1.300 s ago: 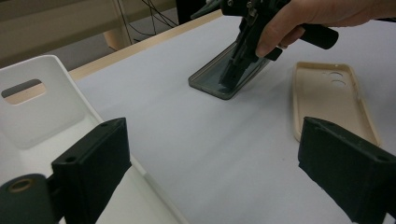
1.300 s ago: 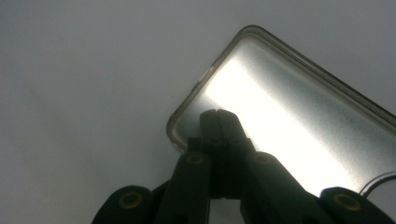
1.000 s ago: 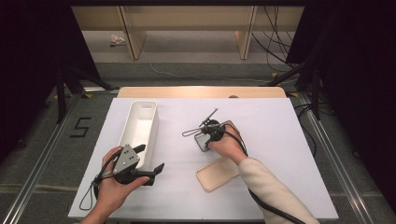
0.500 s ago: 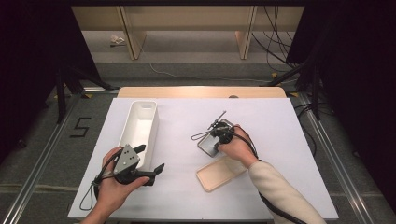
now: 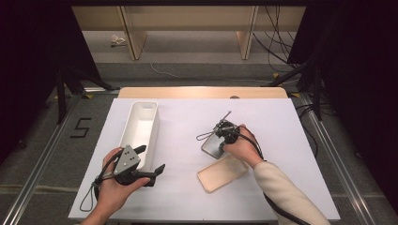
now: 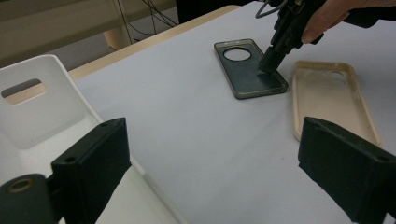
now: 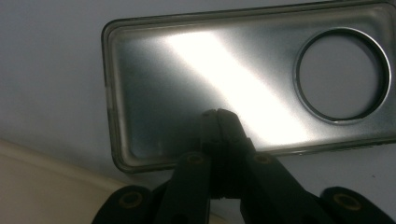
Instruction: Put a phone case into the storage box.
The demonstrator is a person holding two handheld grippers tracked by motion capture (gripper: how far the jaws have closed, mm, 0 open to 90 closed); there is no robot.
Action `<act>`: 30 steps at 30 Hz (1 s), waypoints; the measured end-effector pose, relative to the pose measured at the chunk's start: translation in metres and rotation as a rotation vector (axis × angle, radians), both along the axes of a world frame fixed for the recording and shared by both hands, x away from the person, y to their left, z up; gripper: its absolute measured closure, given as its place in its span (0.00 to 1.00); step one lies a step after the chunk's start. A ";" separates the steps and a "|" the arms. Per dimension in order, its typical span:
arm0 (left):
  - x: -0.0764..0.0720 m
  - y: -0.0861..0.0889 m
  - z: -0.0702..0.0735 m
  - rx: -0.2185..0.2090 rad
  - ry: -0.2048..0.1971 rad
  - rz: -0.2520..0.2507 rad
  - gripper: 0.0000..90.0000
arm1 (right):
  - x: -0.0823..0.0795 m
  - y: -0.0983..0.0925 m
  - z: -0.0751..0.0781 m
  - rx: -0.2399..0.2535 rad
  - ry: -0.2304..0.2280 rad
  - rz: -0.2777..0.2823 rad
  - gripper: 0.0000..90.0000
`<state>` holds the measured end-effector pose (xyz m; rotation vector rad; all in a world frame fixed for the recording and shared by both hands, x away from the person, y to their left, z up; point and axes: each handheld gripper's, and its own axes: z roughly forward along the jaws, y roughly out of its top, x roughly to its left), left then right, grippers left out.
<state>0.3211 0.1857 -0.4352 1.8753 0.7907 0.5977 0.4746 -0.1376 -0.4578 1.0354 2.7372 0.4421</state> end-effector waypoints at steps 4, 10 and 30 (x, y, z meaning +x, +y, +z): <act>0.000 0.000 0.000 0.001 -0.001 0.001 0.10 | 0.000 -0.001 0.000 -0.005 -0.003 0.006 1.00; 0.000 0.000 0.000 0.000 -0.001 0.000 0.10 | 0.001 -0.004 0.000 -0.007 -0.011 0.000 1.00; 0.000 -0.001 0.000 0.005 0.000 -0.007 0.10 | -0.012 -0.038 0.041 0.217 -0.167 -0.030 0.45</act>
